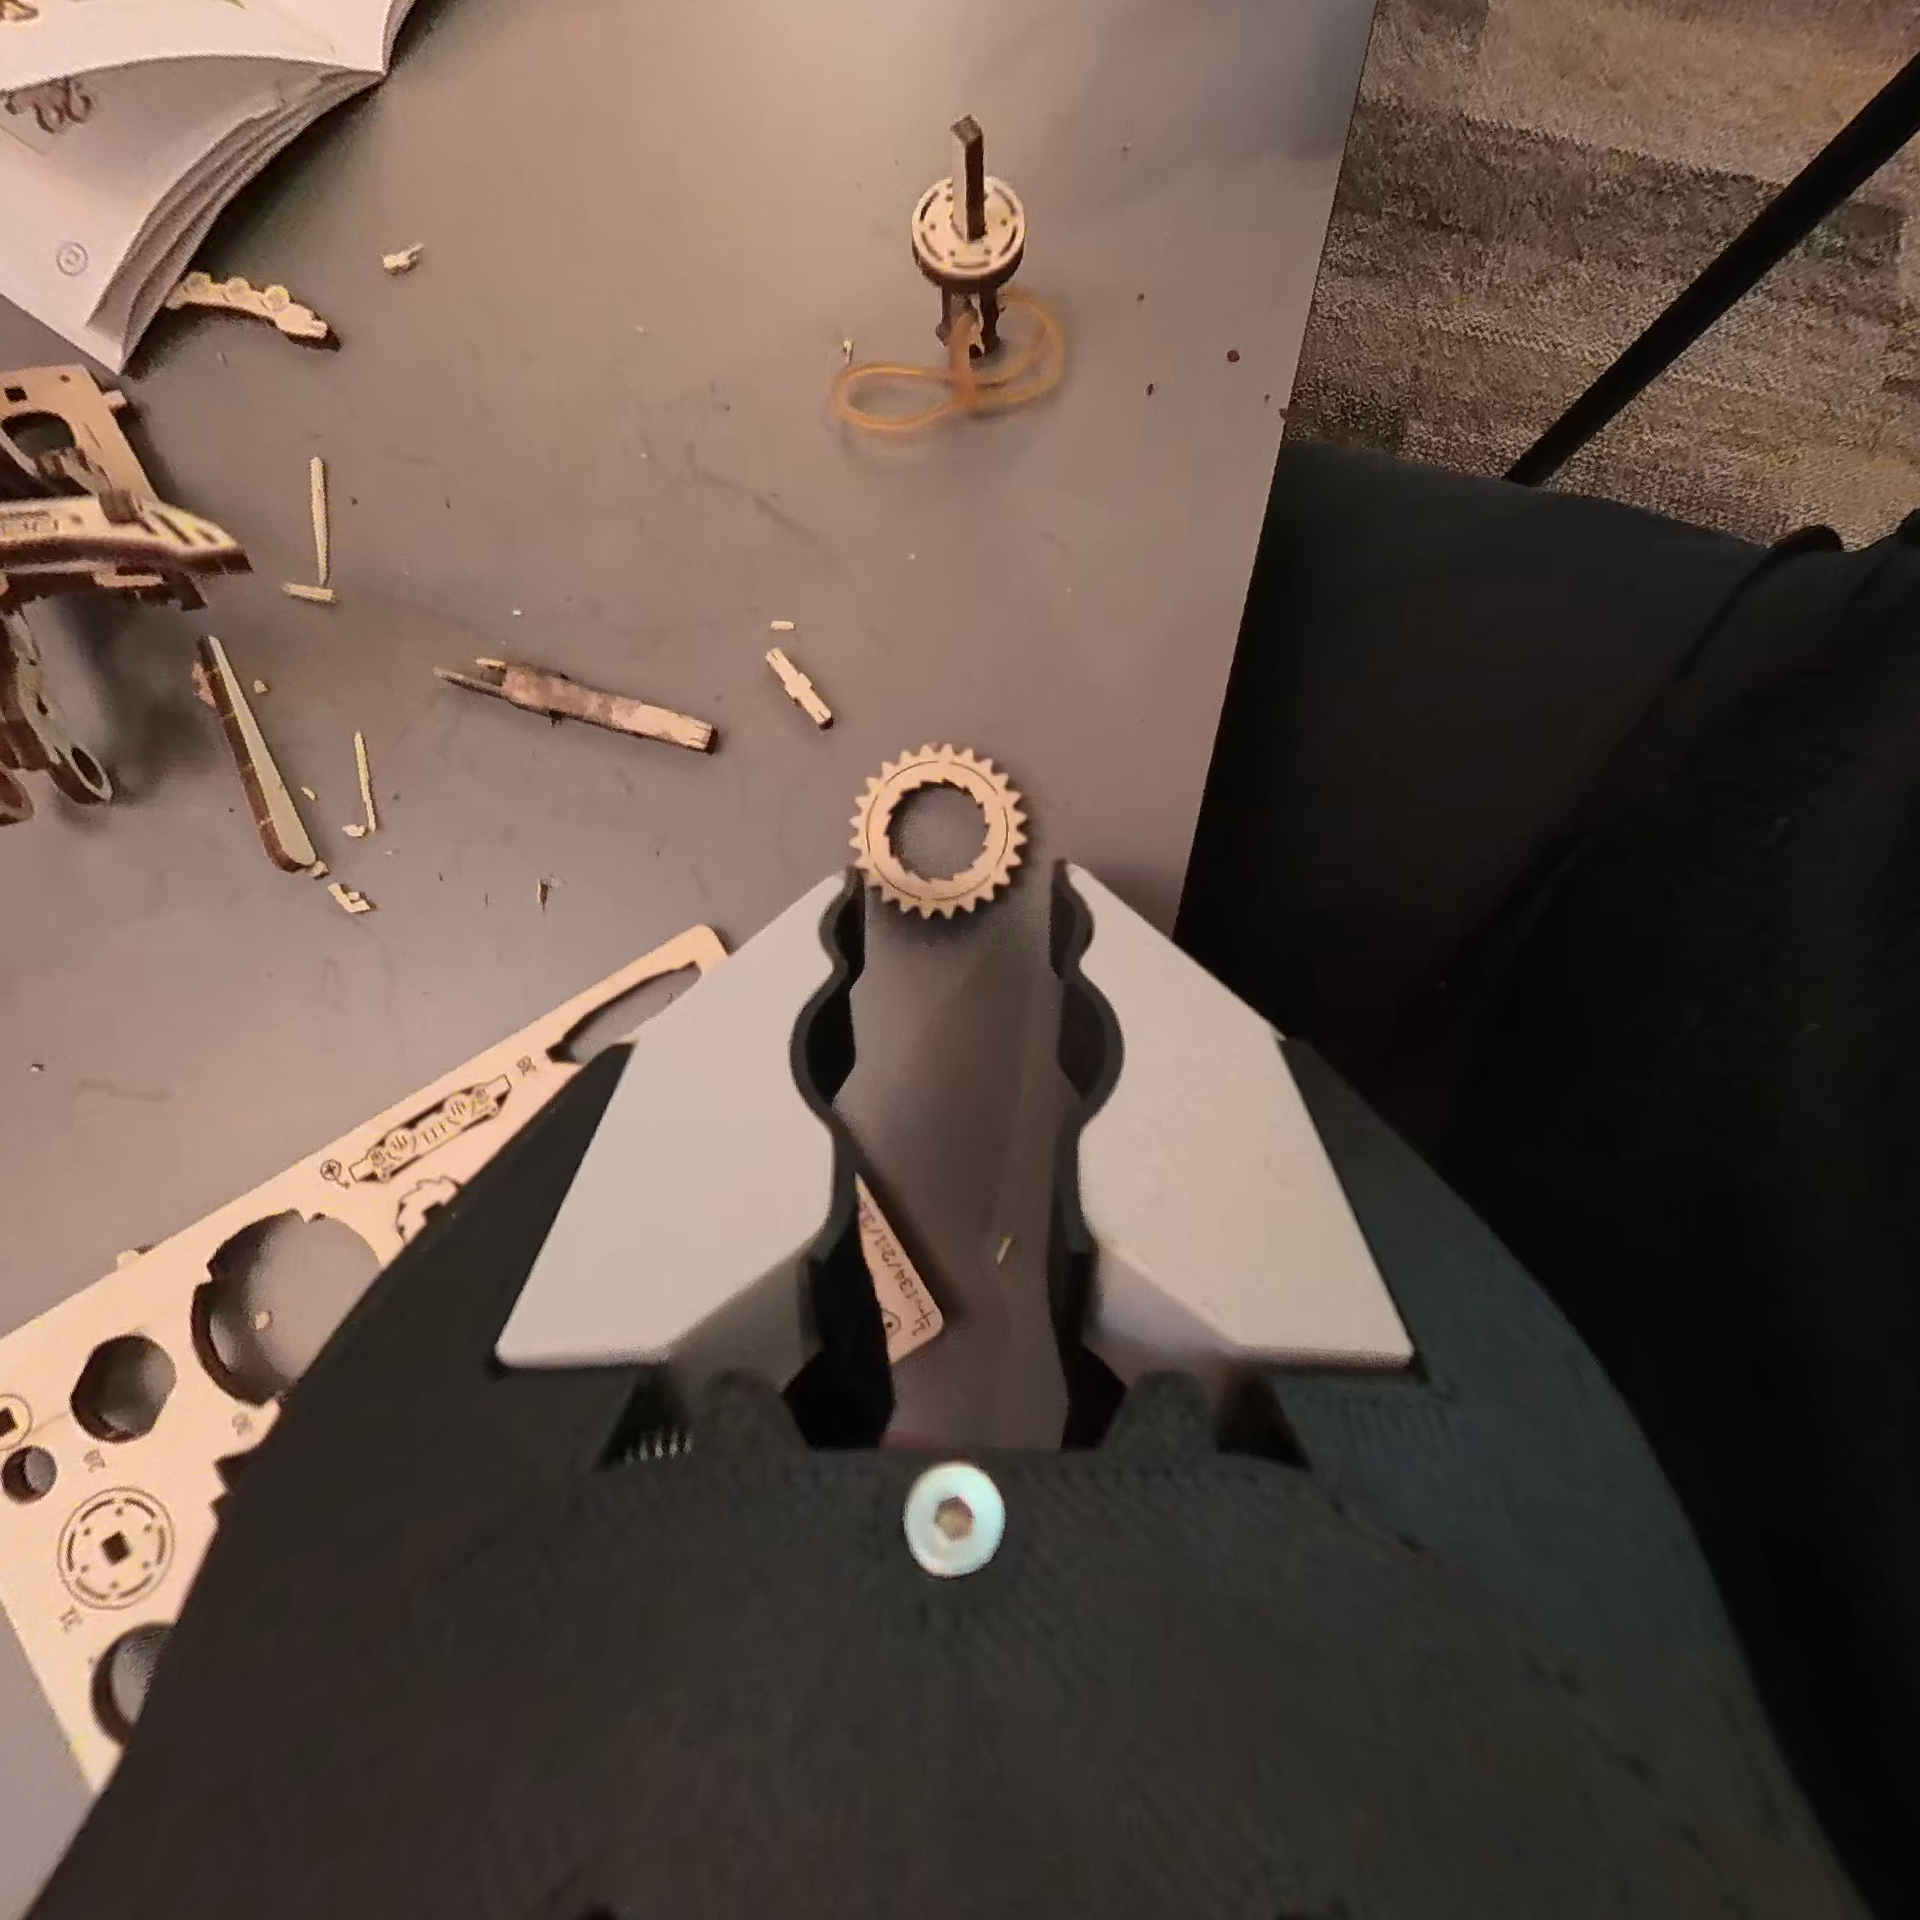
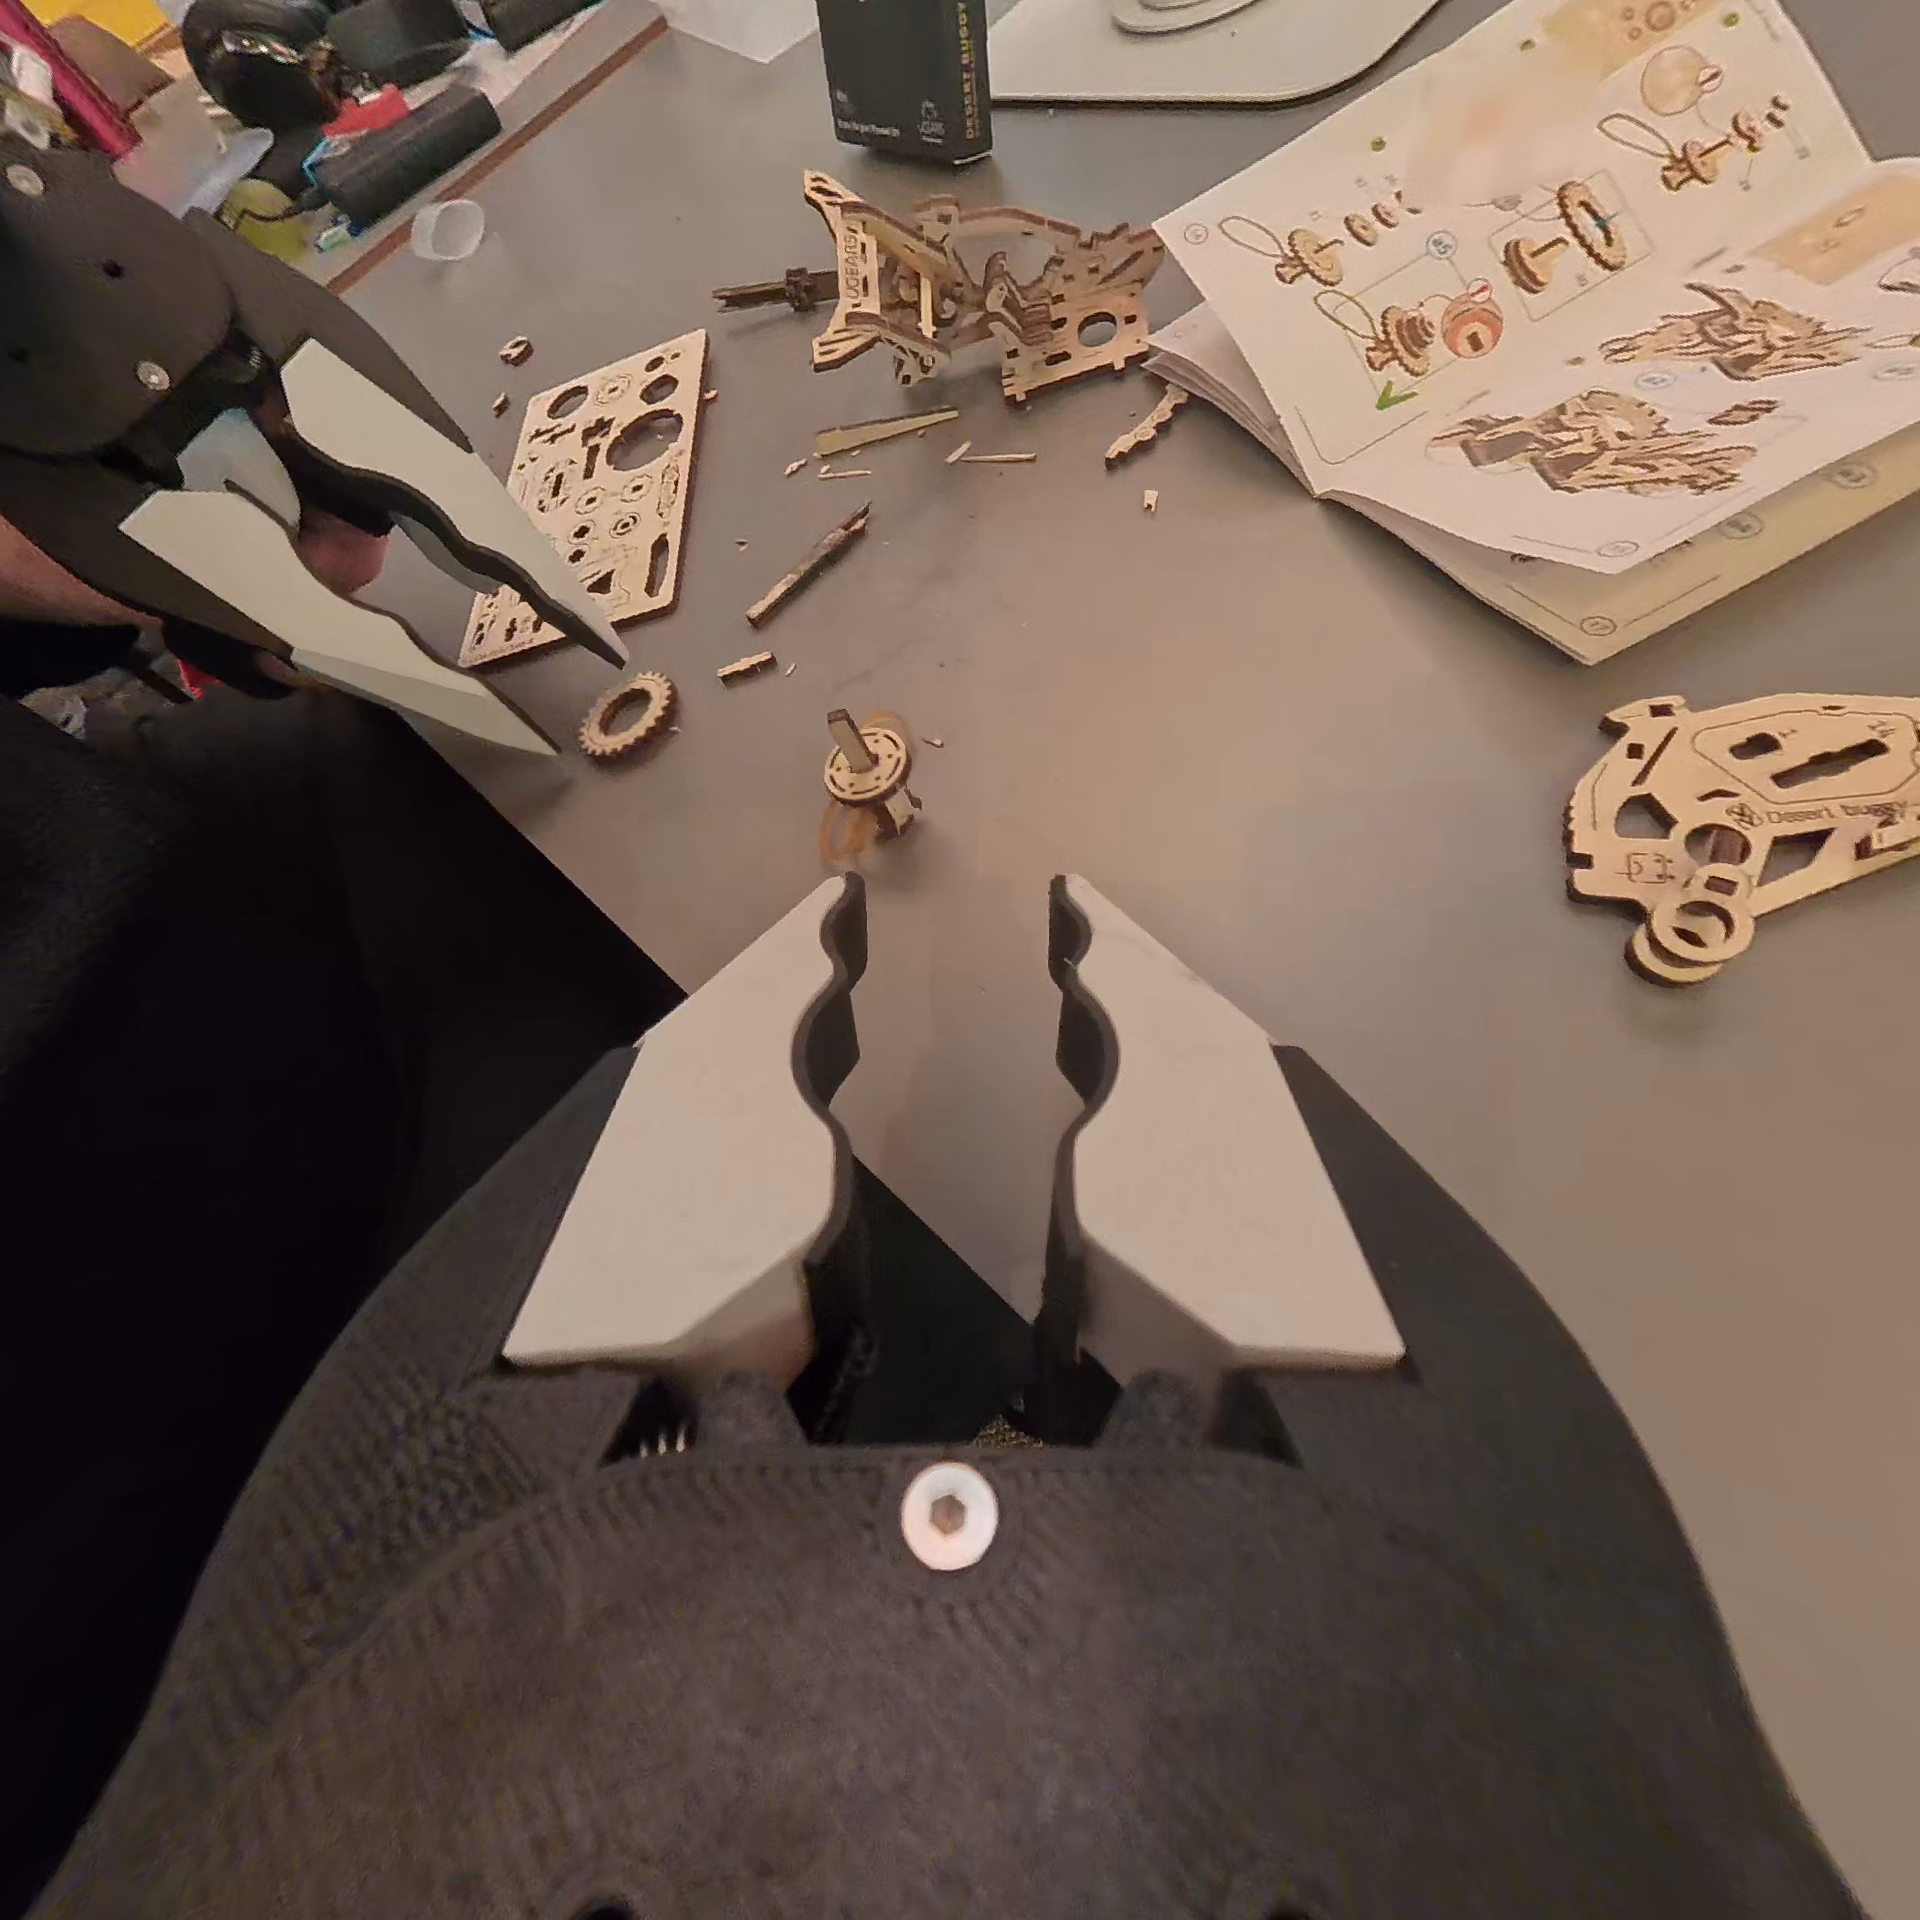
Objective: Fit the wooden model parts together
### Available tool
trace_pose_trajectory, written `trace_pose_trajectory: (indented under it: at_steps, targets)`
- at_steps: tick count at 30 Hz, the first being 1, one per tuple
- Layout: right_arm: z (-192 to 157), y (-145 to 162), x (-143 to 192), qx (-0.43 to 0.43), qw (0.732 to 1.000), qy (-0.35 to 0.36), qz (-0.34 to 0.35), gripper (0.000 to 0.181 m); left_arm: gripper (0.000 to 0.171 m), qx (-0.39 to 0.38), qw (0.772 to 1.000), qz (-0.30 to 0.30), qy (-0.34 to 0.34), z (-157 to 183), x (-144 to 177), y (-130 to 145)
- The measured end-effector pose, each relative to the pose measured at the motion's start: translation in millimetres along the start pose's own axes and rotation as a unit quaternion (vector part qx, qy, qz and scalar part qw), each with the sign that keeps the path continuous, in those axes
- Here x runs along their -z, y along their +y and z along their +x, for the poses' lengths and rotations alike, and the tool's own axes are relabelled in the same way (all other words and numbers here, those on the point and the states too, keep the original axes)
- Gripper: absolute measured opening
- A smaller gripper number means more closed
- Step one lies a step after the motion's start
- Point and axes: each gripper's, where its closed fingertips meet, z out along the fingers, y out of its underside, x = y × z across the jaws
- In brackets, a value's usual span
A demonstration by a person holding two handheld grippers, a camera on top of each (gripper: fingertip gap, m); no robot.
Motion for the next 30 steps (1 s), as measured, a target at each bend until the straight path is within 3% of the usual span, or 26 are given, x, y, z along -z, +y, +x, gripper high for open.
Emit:
trace_pose_trajectory:
  at_steps: [5,9,16,19,21,26,30]
  targets:
    - [-0.7,-2.1,0.8,-0.001,1.0,0.0,0.005,0.032,0.039,0.018,0.999,0.01,-0.039,-11.1,19.3,7.1]
    - [-0.2,-3.1,-1.0,-0.003,1.0,-0.003,0.005,0.032,0.037,0.054,0.992,0.01,-0.114,-45.0,57.6,30.2]
    - [-2.4,-9.6,-7.8,0.004,1.0,-0.011,0.005,0.032,0.027,0.122,0.949,-0.065,-0.283,-140.9,144.9,125.4]
    - [-2.9,-12.4,-8.3,0.01,1.0,-0.008,0.002,0.031,0.034,0.197,0.931,-0.088,-0.295,-170.1,161.1,161.4]
    - [-2.3,-14.0,-6.4,0.011,1.0,-0.004,0.004,0.031,0.032,0.205,0.927,-0.104,-0.295,-181.3,162.2,176.9]
    - [0.5,-10.4,-2.5,0.001,1.0,0.004,0.002,0.031,0.025,0.209,0.934,-0.107,-0.271,-186.6,147.5,189.6]
    - [1.3,-10.5,-0.7,0.002,1.0,0.008,-0.001,0.031,0.025,0.197,0.94,-0.067,-0.27,-186.5,145.7,163.6]
